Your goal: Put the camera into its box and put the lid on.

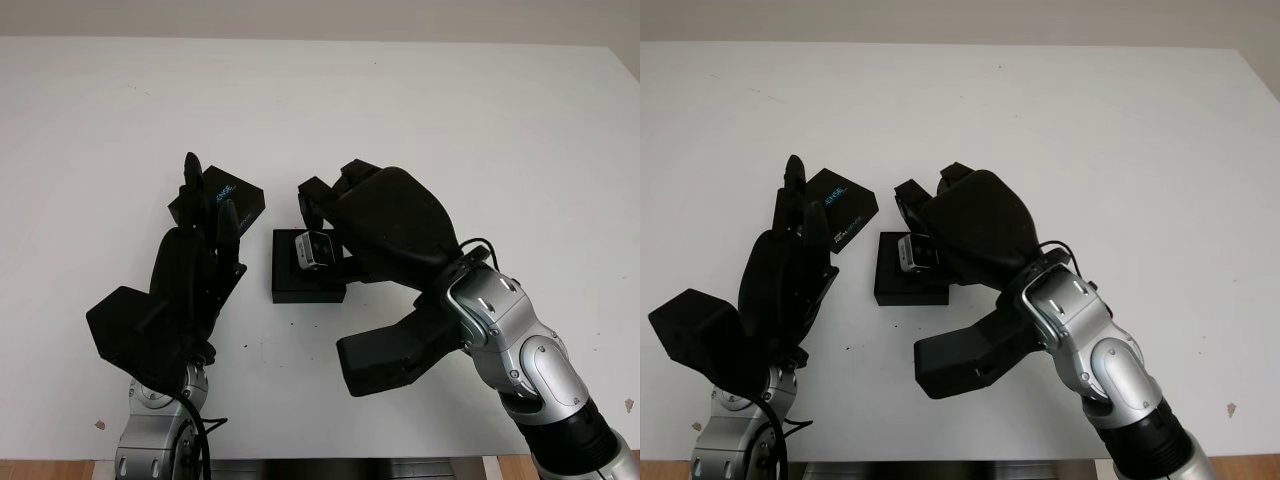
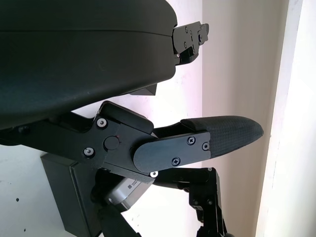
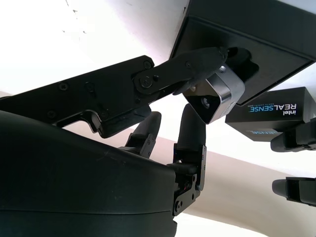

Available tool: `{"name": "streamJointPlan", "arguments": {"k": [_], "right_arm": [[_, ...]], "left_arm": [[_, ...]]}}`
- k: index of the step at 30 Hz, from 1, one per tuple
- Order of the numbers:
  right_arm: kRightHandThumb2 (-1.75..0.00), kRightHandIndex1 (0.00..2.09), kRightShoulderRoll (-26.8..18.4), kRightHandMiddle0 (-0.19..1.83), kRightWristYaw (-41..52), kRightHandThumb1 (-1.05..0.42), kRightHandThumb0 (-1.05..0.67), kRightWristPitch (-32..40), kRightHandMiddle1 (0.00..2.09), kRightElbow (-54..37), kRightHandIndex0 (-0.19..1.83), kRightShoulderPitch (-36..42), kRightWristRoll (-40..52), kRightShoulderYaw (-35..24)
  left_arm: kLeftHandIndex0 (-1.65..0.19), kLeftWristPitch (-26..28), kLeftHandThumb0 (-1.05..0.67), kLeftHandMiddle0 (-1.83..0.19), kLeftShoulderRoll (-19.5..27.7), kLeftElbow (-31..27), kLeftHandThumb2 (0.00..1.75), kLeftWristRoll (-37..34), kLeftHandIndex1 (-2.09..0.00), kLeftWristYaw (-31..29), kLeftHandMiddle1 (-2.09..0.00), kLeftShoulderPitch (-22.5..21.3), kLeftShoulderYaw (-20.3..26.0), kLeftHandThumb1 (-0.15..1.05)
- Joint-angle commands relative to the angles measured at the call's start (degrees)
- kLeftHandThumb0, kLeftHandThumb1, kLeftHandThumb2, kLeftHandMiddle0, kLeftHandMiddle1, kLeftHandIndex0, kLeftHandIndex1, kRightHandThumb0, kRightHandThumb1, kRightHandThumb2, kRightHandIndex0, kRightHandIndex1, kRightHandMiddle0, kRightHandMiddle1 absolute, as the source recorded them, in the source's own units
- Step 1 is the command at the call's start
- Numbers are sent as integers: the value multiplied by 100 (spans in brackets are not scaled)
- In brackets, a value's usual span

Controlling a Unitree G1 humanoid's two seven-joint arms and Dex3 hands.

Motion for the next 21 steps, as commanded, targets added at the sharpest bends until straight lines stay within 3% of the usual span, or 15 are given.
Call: {"name": "streamJointPlan", "arguments": {"k": [1, 10, 14, 15, 17, 21], "right_arm": [[-12, 78, 26, 37, 75, -105, -45, 68, 188, -51, 39, 50, -98, 57], [-17, 75, 105, 28, 894, -105, -49, 259, 184, -253, 35, -49, -531, 281], [-19, 37, 73, 9, 1157, -105, -67, 221, 118, -413, 31, -64, -615, 279], [-17, 31, 99, 7, 1119, -105, -70, 228, 108, -450, 29, -42, -523, 220], [-9, 16, 120, 10, 1026, -105, -74, 226, 67, -497, 24, -12, -388, 131], [-7, 7, 71, 12, 755, -104, -74, 211, 38, -579, 19, -21, -309, -49]], "left_arm": [[19, 21, -82, 19, -47, -23, 61, 9, 0, 35, 0, 142, -46, 105], [19, -62, -81, 19, -57, 26, 62, -37, 0, -17, 0, 120, -46, 105], [19, -65, -80, 19, -74, 6, 62, -17, 0, 10, 0, 145, -59, 105], [19, -84, -80, 19, -72, 11, 62, -23, 0, 3, 0, 150, -56, 105], [19, -110, -79, 19, -68, 23, 62, -44, 0, -15, 0, 157, -47, 105], [19, -49, -81, 19, -46, 5, 61, -35, 0, -13, 0, 162, -42, 105]]}}
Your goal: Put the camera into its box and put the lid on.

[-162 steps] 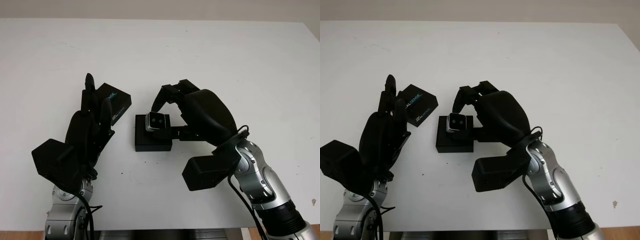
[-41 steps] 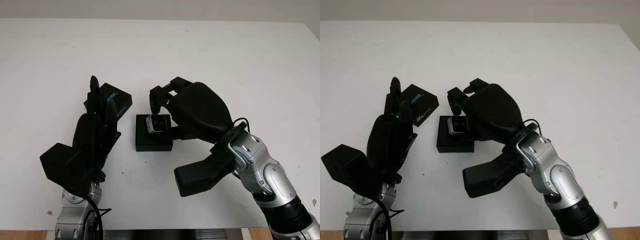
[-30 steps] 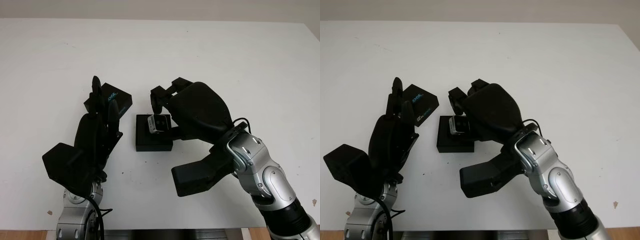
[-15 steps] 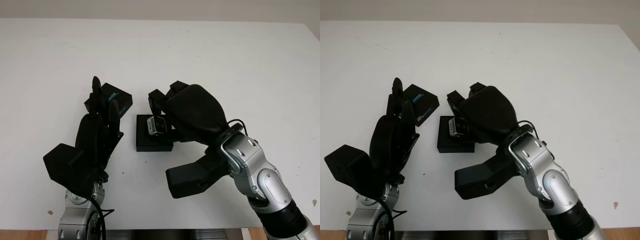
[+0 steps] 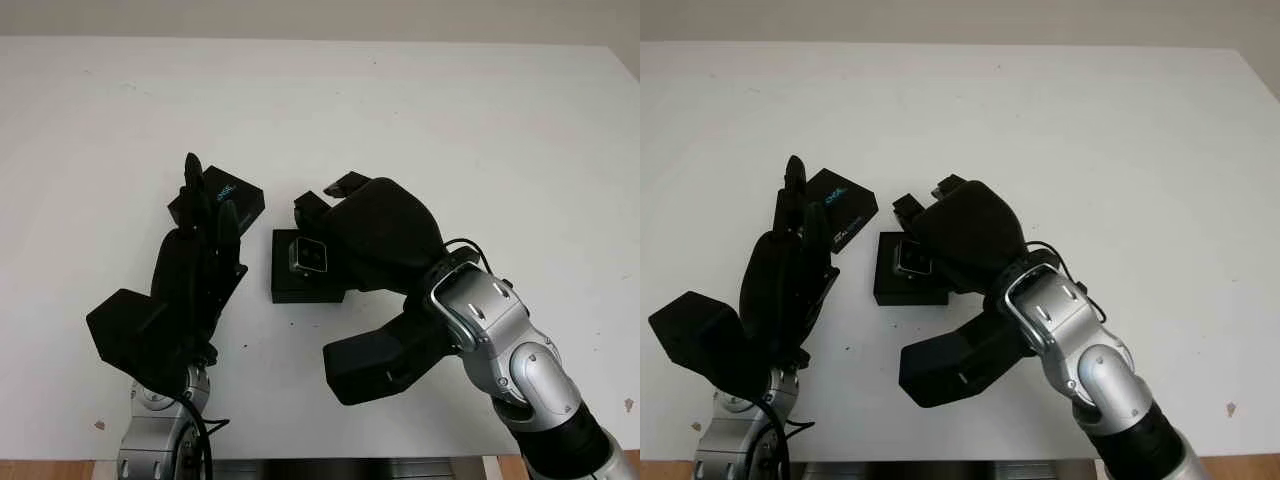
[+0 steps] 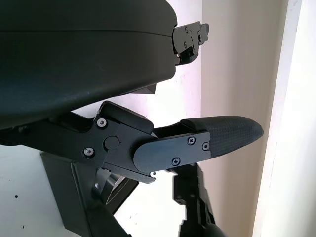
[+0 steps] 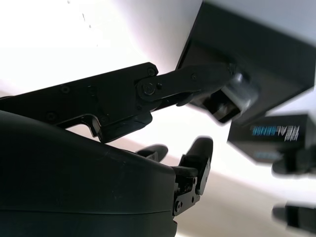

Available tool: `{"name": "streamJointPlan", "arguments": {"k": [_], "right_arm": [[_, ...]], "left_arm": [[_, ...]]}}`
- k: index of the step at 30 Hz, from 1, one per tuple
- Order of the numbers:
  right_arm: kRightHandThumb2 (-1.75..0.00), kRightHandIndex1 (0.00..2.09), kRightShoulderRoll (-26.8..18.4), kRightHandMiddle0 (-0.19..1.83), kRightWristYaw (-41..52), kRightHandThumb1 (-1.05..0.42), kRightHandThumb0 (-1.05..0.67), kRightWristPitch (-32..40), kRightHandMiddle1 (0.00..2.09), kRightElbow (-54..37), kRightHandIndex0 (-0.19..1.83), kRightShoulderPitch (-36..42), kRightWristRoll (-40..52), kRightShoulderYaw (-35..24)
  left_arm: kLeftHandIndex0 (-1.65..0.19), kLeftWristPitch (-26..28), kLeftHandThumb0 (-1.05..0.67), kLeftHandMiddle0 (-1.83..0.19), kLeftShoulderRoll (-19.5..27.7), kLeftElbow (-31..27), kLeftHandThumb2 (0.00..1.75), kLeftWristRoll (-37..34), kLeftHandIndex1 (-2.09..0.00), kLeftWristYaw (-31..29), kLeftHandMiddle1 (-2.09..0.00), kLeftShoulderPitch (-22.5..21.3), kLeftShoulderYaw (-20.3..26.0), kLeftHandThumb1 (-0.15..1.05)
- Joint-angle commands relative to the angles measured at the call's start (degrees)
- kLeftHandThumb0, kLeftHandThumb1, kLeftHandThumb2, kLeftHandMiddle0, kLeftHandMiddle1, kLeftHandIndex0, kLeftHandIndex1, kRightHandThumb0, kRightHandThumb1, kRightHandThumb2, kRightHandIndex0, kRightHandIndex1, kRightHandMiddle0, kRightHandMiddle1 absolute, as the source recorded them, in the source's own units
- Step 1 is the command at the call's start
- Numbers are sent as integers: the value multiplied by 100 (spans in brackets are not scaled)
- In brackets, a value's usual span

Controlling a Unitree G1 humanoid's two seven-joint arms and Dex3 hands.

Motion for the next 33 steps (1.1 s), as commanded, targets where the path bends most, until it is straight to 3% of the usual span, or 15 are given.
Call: {"name": "streamJointPlan", "arguments": {"k": [1, 8, 12, 16, 18, 21, 27, 29, 31, 33], "right_arm": [[-7, 7, -43, 12, -147, -104, -75, -22, 37, -187, 19, -12, -12, -119], [-6, 6, -36, 15, -267, -103, -72, -31, 40, -274, 18, -37, 256, -341], [-6, 9, 10, 16, -801, -103, -72, -126, 43, -259, 24, 36, 517, -503], [-13, 11, -98, 11, -1667, -105, -64, -746, 43, 158, 28, 198, 1676, -880], [-25, 12, -259, 13, -1755, -105, -61, -1073, 47, 400, 30, 255, 2242, -1017], [-30, 14, -493, 17, -1646, -105, -60, -1376, 51, 739, 34, 414, 2936, -1178], [-7, 25, -429, 32, -2091, -98, -59, -1828, 66, 1418, 54, 859, 3816, -1434], [-6, 40, -368, 25, -2204, -95, -65, -1779, 79, 1500, 49, 1002, 3810, -1404], [-5, 64, -273, 15, -2318, -94, -70, -1740, 89, 1590, 28, 1145, 3790, -1344], [-6, 69, -94, 9, -2368, -94, -74, -1628, 91, 1682, 14, 1286, 3898, -1291]], "left_arm": [[19, 24, -81, 19, -5, -4, 61, -12, 0, -9, 0, 122, -20, 105], [19, -23, -80, 19, 8, 4, 62, -53, 0, -73, 0, 104, -9, 105], [19, 55, -80, 19, 2, -61, 61, -62, 0, -69, 0, 118, -10, 105], [19, 145, -80, 19, 16, -132, 61, -50, 0, -57, 0, 126, -3, 105], [19, 177, -81, 19, 34, -167, 62, -76, 0, -88, 0, 132, 6, 105], [19, 224, -81, 19, 53, -197, 62, -87, 0, -111, 0, 127, 23, 105], [19, 242, -82, 19, 100, -207, 61, -78, 0, -133, 0, 126, 71, 105], [19, 212, -82, 19, 126, -193, 61, -89, 0, -157, 0, 121, 99, 105], [19, 209, -81, 19, 132, -188, 61, -117, 0, -169, 0, 113, 130, 105], [19, 158, -81, 19, 148, -151, 60, -148, 0, -183, 0, 116, 163, 105]]}}
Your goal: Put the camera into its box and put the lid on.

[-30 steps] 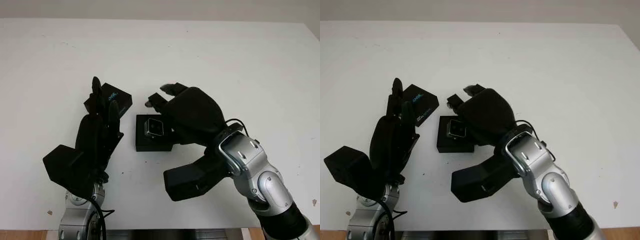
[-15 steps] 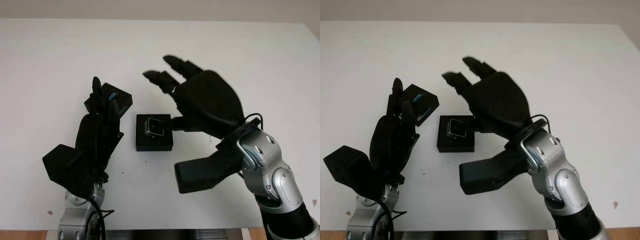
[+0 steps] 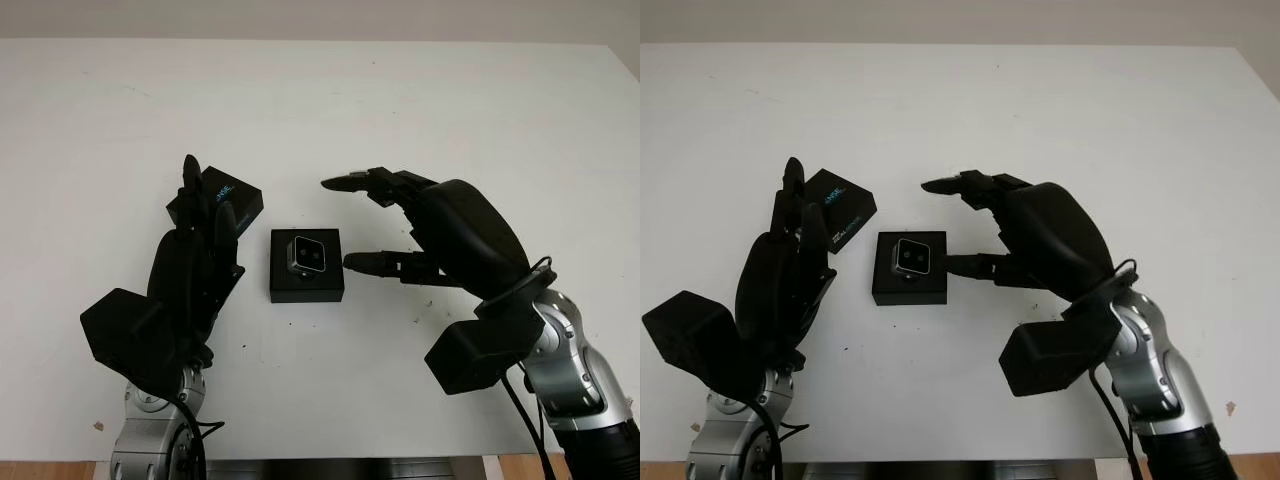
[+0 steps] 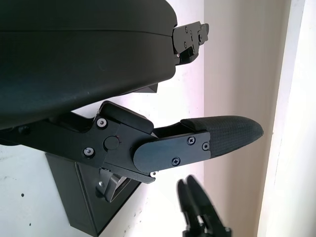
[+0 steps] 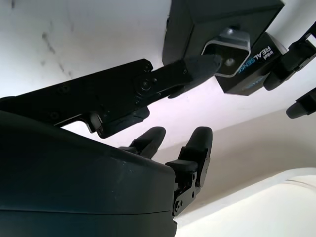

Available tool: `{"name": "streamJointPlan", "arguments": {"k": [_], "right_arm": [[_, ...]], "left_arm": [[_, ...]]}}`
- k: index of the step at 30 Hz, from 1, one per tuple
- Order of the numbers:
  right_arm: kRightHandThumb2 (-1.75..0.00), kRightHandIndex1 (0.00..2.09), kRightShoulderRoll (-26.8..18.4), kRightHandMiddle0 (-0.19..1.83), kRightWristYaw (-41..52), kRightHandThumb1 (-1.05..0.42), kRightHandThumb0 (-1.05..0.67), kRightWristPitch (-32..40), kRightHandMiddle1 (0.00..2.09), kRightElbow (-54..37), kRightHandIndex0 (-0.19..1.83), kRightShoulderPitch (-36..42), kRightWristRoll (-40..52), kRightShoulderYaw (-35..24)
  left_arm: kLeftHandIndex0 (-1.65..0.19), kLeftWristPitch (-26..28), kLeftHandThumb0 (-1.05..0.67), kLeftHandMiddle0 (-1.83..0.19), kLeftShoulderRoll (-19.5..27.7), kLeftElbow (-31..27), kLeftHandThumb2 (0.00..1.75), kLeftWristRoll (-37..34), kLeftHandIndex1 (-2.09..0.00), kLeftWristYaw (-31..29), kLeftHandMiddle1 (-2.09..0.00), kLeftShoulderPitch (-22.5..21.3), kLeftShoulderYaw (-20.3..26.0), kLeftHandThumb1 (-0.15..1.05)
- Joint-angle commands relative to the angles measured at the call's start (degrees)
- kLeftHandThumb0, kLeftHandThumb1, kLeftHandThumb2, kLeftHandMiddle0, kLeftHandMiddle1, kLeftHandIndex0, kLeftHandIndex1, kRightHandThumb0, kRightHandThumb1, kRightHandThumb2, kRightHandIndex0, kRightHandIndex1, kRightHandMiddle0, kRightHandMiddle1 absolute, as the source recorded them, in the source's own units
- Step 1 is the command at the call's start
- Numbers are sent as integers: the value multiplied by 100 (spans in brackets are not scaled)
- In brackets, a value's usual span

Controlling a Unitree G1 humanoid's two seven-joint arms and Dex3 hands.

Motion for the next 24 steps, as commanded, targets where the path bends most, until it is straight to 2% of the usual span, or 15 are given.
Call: {"name": "streamJointPlan", "arguments": {"k": [1, 7, 8, 12, 14, 16, 19, 24], "right_arm": [[-6, 67, 215, 6, -80, -95, -76, 130, 92, 111, 8, 198, 141, 69], [-5, 49, 667, -15, -244, -98, -81, 527, 115, 286, 3, 259, 108, 309], [-5, 48, 721, -17, -267, -98, -81, 549, 113, 324, 2, 259, 111, 355], [-6, 36, 939, -10, -430, -98, -82, 655, 74, 421, 2, 259, 28, 553], [-6, 32, 1070, -5, -581, -100, -84, 640, 65, 467, 3, 237, 0, 637], [-6, 32, 1205, -2, -786, -101, -85, 614, 64, 518, 4, 207, -71, 725], [-5, 32, 1387, 0, -1026, -100, -82, 616, 71, 594, 5, 171, -165, 854], [-5, 37, 1600, -8, -1153, -95, -80, 752, 99, 572, 4, 133, -233, 1008]], "left_arm": [[19, -51, -81, 19, 30, 8, 60, -43, 0, -14, 0, 85, 59, 105], [19, -147, -81, 19, 102, 108, 60, -95, 0, -89, 0, 97, 152, 105], [19, -165, -81, 19, 117, 132, 59, -116, 0, -114, 0, 89, 169, 105], [19, -201, -81, 19, 156, 221, 60, -180, 0, -160, 0, 61, 235, 105], [19, -225, -81, 19, 182, 254, 59, -206, 0, -187, 0, 55, 260, 105], [19, -239, -81, 19, 198, 287, 59, -224, 0, -209, 0, 43, 285, 105], [19, -248, -82, 19, 229, 304, 59, -273, 0, -272, 0, 45, 321, 105], [19, -271, -82, 19, 271, 290, 58, -301, 0, -313, 0, 78, 340, 105]]}}
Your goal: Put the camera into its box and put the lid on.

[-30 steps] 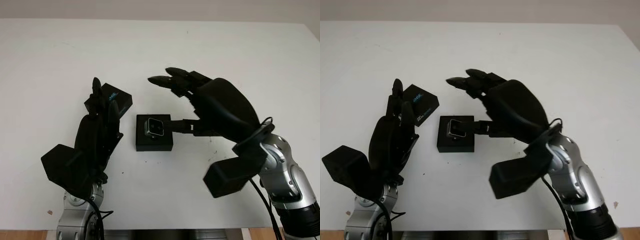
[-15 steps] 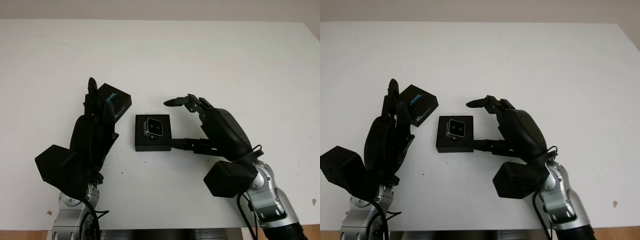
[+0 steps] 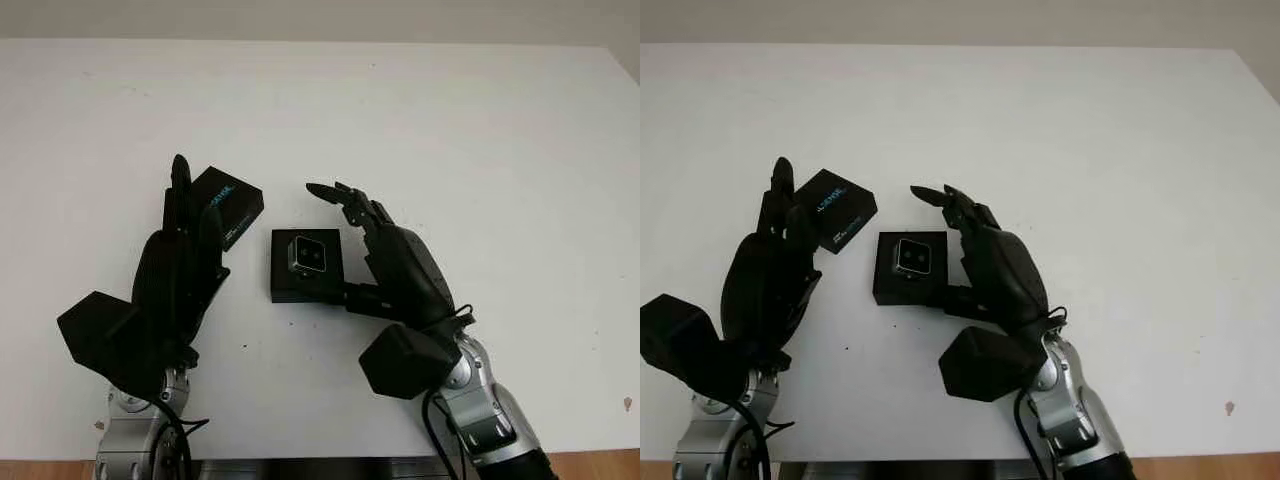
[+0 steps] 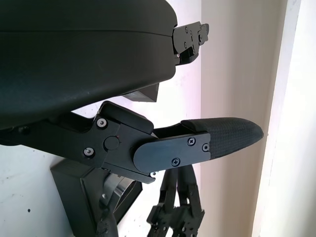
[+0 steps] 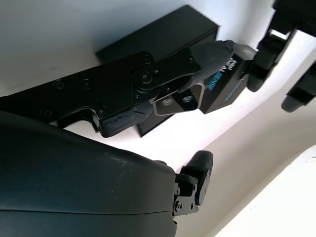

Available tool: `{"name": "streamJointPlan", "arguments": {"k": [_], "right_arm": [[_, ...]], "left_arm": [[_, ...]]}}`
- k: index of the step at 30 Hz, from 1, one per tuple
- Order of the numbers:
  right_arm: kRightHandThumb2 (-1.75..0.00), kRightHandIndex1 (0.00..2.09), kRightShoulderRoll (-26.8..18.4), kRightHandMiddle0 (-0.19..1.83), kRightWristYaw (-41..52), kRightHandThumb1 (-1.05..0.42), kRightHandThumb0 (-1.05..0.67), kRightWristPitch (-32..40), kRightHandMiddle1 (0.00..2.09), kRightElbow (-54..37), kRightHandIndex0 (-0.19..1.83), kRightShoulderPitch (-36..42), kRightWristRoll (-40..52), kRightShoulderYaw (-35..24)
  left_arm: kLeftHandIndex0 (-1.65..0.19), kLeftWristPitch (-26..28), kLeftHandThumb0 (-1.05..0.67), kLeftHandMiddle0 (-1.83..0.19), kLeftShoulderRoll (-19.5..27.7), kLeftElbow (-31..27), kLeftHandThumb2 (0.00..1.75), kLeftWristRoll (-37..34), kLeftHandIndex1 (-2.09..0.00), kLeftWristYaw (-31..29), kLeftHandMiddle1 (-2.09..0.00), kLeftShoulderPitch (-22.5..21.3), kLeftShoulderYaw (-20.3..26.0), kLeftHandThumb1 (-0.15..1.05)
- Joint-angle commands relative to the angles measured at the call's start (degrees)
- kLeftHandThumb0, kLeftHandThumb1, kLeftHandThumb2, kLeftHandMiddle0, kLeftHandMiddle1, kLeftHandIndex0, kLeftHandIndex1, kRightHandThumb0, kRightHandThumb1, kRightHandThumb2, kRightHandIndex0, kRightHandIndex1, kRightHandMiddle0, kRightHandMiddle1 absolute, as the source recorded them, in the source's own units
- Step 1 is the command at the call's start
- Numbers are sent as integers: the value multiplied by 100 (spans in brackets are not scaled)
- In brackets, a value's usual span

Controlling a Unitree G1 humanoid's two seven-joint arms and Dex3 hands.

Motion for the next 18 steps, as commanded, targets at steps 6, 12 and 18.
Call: {"name": "streamJointPlan", "arguments": {"k": [6, 12, 18], "right_arm": [[-5, 60, 146, -5, -420, -94, -76, -88, 136, 136, 1, -63, -147, 127], [-6, 95, 111, 3, -759, -96, -71, -208, 157, 310, -7, -112, -296, 160], [-5, 109, -15, 14, -1168, -95, -62, -458, 157, 618, -3, -243, -464, 104]], "left_arm": [[19, -1, -83, 19, 47, -12, 57, -2, 0, 9, 0, 157, 36, 105], [19, 29, -82, 19, 78, -77, 59, 2, 0, 10, 0, 217, 36, 105], [19, 26, -82, 19, 96, -82, 59, -44, 0, -4, 0, 236, 51, 105]]}}
